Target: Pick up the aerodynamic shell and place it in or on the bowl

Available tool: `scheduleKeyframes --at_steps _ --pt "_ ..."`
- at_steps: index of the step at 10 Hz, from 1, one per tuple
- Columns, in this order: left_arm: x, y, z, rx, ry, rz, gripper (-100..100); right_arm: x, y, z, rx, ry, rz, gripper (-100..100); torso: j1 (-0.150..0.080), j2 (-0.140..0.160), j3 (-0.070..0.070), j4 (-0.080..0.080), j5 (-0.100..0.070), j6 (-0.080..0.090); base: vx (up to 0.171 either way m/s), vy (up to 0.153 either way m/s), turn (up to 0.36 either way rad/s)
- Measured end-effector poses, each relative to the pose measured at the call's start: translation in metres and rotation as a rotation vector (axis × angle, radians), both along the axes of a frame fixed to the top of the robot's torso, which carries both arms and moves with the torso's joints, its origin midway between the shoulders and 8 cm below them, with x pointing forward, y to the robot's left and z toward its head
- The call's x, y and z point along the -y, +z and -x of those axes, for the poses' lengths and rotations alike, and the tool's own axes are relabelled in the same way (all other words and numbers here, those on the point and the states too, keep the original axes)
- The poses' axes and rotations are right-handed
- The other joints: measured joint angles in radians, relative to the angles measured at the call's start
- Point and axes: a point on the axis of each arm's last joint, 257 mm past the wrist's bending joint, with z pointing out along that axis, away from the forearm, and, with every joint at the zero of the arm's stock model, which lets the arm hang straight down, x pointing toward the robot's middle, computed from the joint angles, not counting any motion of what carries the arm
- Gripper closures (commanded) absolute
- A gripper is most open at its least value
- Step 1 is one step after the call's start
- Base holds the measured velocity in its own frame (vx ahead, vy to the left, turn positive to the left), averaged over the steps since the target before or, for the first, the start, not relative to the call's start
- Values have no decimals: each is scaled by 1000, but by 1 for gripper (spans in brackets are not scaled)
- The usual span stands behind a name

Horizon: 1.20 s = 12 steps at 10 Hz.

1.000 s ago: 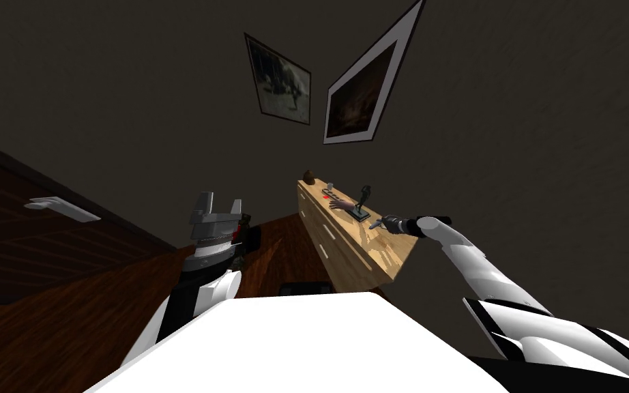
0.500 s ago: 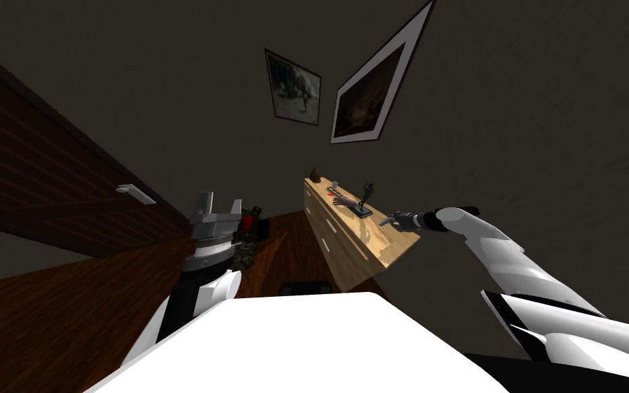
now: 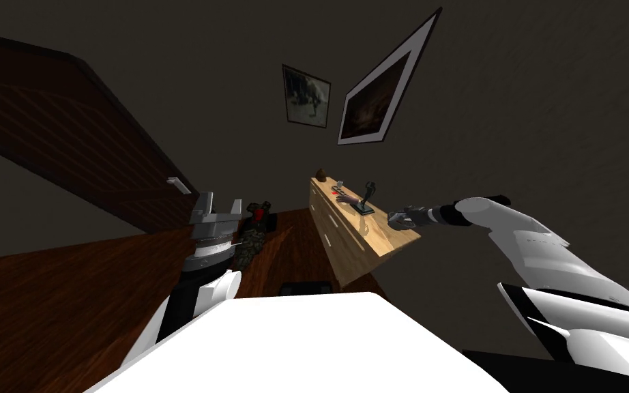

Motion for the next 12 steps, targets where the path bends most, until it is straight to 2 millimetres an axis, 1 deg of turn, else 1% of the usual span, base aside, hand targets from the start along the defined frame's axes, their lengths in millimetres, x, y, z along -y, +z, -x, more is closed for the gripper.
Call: scheduleKeyframes --at_steps 1,3,5,7,9,12 --pt "0 0 0 0 0 0 0 6 9 3 -2 -11 2 100 -1 -1 -1 0 0 0 -156 -57 243" --pt "0 0 0 0 0 0 0 25 30 16 -2 -50 0 100 -3 0 0 0 -1 0 -181 -88 252" --pt "0 0 0 0 0 0 0 33 40 22 5 -89 -20 100 -7 -5 -3 -1 -2 3 -34 -73 64" --pt "0 0 0 0 0 0 0 42 39 29 13 -123 -44 100 -7 -15 -9 -3 -3 0 72 -78 104" --pt "0 0 0 0 0 0 0 53 30 33 31 -170 -84 100 -10 -24 -14 -6 -4 -1 142 -101 89" --pt "0 0 0 0 0 0 0 68 13 41 50 -236 -126 100 -12 -25 -15 -6 -5 1 113 -107 49"
